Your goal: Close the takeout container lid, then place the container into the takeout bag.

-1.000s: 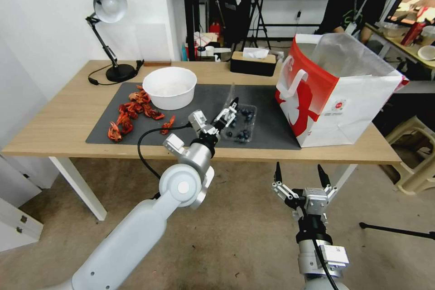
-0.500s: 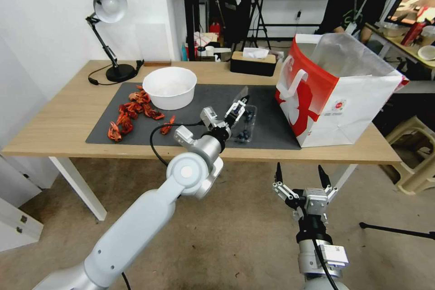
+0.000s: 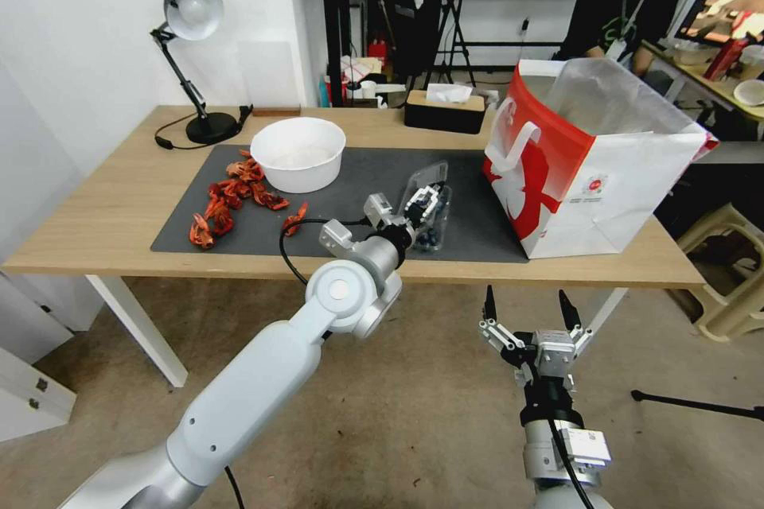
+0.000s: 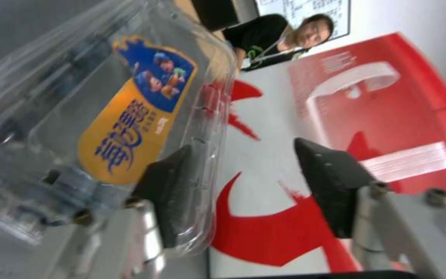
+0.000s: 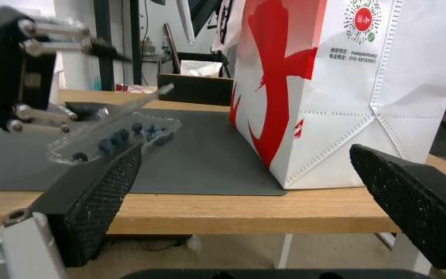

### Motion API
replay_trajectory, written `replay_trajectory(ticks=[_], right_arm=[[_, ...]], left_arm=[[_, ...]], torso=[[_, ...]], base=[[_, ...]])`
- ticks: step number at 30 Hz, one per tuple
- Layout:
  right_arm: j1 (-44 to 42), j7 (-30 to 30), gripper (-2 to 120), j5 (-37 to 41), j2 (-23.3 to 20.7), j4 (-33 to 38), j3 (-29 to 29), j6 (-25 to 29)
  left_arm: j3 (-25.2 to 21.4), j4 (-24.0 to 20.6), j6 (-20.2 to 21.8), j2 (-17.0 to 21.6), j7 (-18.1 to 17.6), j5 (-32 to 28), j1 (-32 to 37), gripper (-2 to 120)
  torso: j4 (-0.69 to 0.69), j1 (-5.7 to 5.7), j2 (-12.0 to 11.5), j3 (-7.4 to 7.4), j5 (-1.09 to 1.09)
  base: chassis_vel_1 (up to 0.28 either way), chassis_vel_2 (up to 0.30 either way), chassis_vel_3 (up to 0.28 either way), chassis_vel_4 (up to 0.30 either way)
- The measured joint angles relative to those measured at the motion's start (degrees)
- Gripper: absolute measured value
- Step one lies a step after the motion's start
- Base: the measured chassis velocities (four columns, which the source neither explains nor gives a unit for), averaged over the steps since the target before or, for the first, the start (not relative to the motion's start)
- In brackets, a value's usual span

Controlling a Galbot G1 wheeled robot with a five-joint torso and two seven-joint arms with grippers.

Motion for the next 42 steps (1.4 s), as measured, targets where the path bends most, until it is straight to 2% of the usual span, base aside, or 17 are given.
replay_trajectory(ticks=[1,5,6,13,15,34,42], right_arm=[[0.0,0.0,100,0.0,0.0,0.0,0.0,0.0],[0.0,0.01,100,-0.01,-0.04,0.01,0.0,0.0],[0.0,0.01,100,-0.01,-0.04,0.01,0.0,0.0],[0.03,0.05,100,-0.03,0.1,-0.03,-0.07,0.0],[0.05,0.05,100,-0.03,0.12,-0.05,-0.07,0.0],[1.98,0.11,100,1.61,-0.19,-0.45,0.31,-0.86],[8.01,0.3,100,11.21,-3.24,0.17,1.13,-6.27]], left_arm=[[0.0,0.0,0.0,0.0,0.0,0.0,0.0,52],[1.11,0.95,0.33,-0.03,-1.03,0.51,0.11,31],[1.11,0.95,0.33,-0.03,-1.03,0.51,0.11,31],[2.0,1.73,0.45,-0.12,-1.88,1.25,0.21,3],[2.1,1.82,0.47,-0.11,-1.97,1.29,0.16,0],[3.01,3.15,1.11,0.12,-2.57,2.82,0.17,0],[3.57,3.23,1.15,0.47,-2.57,3.38,0.01,0]], torso=[[0.0,0.0,0.0,0.0,0.0],[0.0,-0.01,0.01,0.0,0.0],[0.0,-0.01,0.01,0.0,0.0],[0.0,-0.01,0.0,0.0,0.0],[0.0,-0.01,0.01,0.0,0.0],[0.0,-0.01,0.0,0.0,0.0],[0.0,0.0,0.0,0.0,0.01]], base=[[0.0,0.0,0.0,0.0],[0.0,0.0,0.0,0.0],[0.0,0.0,0.0,0.0],[0.0,0.0,0.0,0.0],[0.0,0.0,0.0,0.0],[0.0,0.0,0.0,0.0],[0.0,0.0,0.0,0.0]])
